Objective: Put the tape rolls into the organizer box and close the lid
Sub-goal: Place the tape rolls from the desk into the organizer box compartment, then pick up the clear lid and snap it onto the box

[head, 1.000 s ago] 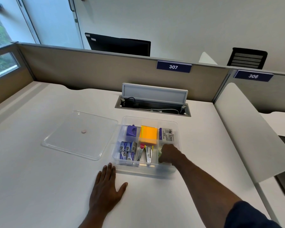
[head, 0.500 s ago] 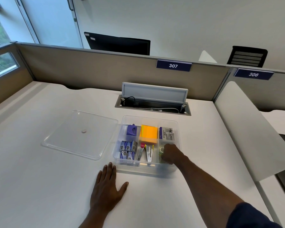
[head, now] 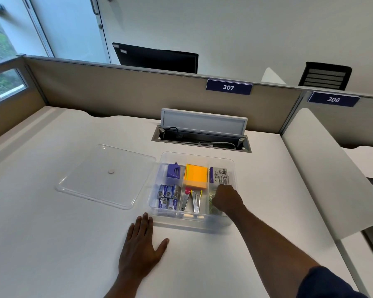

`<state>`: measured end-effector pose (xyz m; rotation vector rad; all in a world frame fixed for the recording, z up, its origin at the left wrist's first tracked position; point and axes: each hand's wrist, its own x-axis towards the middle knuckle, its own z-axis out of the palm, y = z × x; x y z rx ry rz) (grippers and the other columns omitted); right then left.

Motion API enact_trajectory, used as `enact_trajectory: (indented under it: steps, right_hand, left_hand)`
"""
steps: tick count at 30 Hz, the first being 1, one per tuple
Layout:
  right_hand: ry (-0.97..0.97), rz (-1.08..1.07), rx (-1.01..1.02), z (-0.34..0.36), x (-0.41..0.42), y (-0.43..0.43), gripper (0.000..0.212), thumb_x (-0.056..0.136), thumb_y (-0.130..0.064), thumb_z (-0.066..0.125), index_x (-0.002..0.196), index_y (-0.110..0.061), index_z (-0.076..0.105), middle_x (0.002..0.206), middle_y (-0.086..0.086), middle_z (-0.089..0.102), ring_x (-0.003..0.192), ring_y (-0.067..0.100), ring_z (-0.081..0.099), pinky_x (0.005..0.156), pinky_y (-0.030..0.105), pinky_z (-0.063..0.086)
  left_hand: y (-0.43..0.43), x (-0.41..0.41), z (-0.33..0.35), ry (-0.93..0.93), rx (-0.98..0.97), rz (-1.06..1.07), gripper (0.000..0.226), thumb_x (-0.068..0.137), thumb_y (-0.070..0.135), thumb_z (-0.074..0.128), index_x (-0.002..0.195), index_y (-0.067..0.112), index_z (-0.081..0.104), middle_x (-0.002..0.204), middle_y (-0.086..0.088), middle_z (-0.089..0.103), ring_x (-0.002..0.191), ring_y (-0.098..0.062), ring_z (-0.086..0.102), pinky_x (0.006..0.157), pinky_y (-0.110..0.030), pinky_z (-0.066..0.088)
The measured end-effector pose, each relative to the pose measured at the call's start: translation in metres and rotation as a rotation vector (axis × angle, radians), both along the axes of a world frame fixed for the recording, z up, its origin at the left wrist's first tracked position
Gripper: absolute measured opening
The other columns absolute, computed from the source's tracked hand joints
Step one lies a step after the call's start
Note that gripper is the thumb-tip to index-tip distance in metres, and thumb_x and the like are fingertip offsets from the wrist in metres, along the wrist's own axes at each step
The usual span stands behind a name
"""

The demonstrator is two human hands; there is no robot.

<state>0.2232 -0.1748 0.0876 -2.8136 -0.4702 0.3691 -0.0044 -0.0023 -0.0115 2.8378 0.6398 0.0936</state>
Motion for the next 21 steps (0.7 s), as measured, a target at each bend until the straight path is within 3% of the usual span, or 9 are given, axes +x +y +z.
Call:
enact_trajectory:
  steps: [4, 9, 11, 12, 14, 16, 18, 21]
  right_hand:
    - [-0.177, -0.064, 0.135, 0.006, -0.002, 0.008, 0.026, 0.088, -0.017, 0.052, 0.111, -0.006, 0.058, 0.112, 0.016, 0.066, 0.099, 0.034, 0.065, 0.082, 0.038, 0.054]
    - [-0.351, 0.071, 0.198, 0.014, -0.002, 0.025, 0.032, 0.091, -0.028, 0.053, 0.114, -0.006, 0.055, 0.108, 0.014, 0.063, 0.097, 0.030, 0.061, 0.075, 0.037, 0.053]
    - [-0.335, 0.132, 0.190, 0.019, -0.004, 0.041, 0.035, 0.091, -0.030, 0.052, 0.117, -0.006, 0.054, 0.110, 0.013, 0.061, 0.099, 0.031, 0.059, 0.077, 0.038, 0.052]
    - [-0.317, 0.154, 0.202, 0.021, -0.004, 0.051, 0.036, 0.091, -0.031, 0.052, 0.118, -0.007, 0.054, 0.111, 0.014, 0.060, 0.101, 0.031, 0.058, 0.078, 0.039, 0.051]
    - [-0.267, 0.188, 0.237, 0.027, -0.006, 0.069, 0.037, 0.091, -0.031, 0.052, 0.119, -0.007, 0.053, 0.113, 0.014, 0.059, 0.104, 0.032, 0.056, 0.081, 0.040, 0.050]
    - [-0.219, 0.236, 0.265, 0.030, -0.009, 0.090, 0.038, 0.091, -0.030, 0.052, 0.120, -0.007, 0.053, 0.116, 0.014, 0.059, 0.108, 0.033, 0.055, 0.085, 0.040, 0.048]
    - [-0.182, 0.284, 0.276, 0.034, -0.012, 0.109, 0.040, 0.090, -0.032, 0.054, 0.122, -0.007, 0.052, 0.119, 0.014, 0.058, 0.111, 0.033, 0.054, 0.089, 0.040, 0.048]
    - [-0.127, 0.339, 0.277, 0.040, -0.014, 0.143, 0.049, 0.090, -0.038, 0.055, 0.128, -0.009, 0.049, 0.127, 0.014, 0.054, 0.117, 0.032, 0.051, 0.095, 0.040, 0.046]
  left_hand:
    - [0.000, 0.000, 0.002, -0.021, -0.006, 0.005, 0.090, 0.083, 0.071, 0.030, 0.146, 0.007, 0.026, 0.156, -0.009, 0.020, 0.145, -0.024, 0.020, 0.115, -0.029, -0.002]
    - [-0.002, 0.001, 0.003, -0.029, -0.059, 0.005, 0.091, 0.083, 0.072, 0.029, 0.149, 0.010, 0.017, 0.158, -0.004, 0.005, 0.147, -0.020, 0.007, 0.113, -0.023, -0.016]
    - [0.000, 0.002, 0.004, -0.047, -0.123, 0.024, 0.087, 0.084, 0.069, 0.036, 0.148, 0.012, 0.021, 0.158, -0.001, 0.009, 0.147, -0.017, 0.007, 0.118, -0.025, -0.006]
    - [0.001, 0.003, 0.008, -0.088, -0.188, 0.071, 0.080, 0.086, 0.064, 0.043, 0.146, 0.012, 0.031, 0.157, -0.002, 0.020, 0.146, -0.016, 0.016, 0.119, -0.027, 0.004]
    - [0.006, 0.006, 0.021, -0.245, -0.331, 0.281, 0.061, 0.085, 0.053, 0.058, 0.132, 0.013, 0.054, 0.142, -0.005, 0.051, 0.134, -0.018, 0.043, 0.113, -0.031, 0.028]
    - [0.019, 0.010, 0.038, -0.433, -0.434, 0.565, 0.044, 0.086, 0.042, 0.063, 0.116, 0.011, 0.065, 0.121, -0.010, 0.067, 0.113, -0.025, 0.060, 0.100, -0.036, 0.043]
    - [0.037, 0.016, 0.054, -0.546, -0.534, 0.799, 0.038, 0.088, 0.033, 0.061, 0.114, 0.005, 0.065, 0.115, -0.017, 0.068, 0.105, -0.031, 0.064, 0.095, -0.039, 0.046]
    - [0.070, 0.023, 0.070, -0.569, -0.688, 1.026, 0.043, 0.090, 0.027, 0.059, 0.123, 0.000, 0.057, 0.125, -0.024, 0.060, 0.116, -0.036, 0.056, 0.101, -0.041, 0.040]
